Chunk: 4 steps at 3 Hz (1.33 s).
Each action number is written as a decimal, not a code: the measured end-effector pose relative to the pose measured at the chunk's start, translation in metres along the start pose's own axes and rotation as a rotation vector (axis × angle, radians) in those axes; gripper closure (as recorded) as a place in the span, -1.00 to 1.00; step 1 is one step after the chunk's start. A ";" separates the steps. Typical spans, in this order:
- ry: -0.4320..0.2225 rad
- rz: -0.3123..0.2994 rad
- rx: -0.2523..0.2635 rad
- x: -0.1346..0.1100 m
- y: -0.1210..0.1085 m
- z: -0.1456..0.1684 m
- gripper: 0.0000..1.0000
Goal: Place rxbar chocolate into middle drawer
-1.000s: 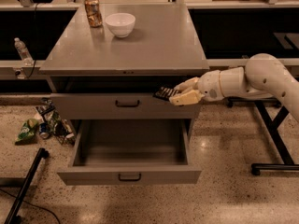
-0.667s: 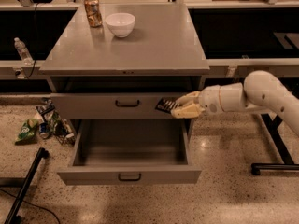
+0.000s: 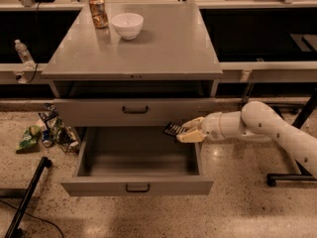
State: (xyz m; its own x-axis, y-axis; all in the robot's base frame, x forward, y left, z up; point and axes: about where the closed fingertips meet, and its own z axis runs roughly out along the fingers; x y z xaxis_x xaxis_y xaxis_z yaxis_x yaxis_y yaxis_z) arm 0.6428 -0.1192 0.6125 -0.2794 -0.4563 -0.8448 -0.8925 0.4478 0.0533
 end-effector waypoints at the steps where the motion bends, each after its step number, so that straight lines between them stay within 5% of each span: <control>1: -0.001 0.001 0.002 0.000 0.000 0.000 1.00; 4: 0.044 0.046 -0.057 0.082 -0.002 0.070 1.00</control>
Offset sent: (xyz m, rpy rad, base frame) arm -0.0011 0.0001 -0.0590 -0.0179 0.0312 -0.0267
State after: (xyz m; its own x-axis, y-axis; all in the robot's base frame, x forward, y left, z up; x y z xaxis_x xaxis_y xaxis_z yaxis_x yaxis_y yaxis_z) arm 0.6469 -0.1035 0.5058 -0.3345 -0.4699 -0.8169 -0.8967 0.4255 0.1225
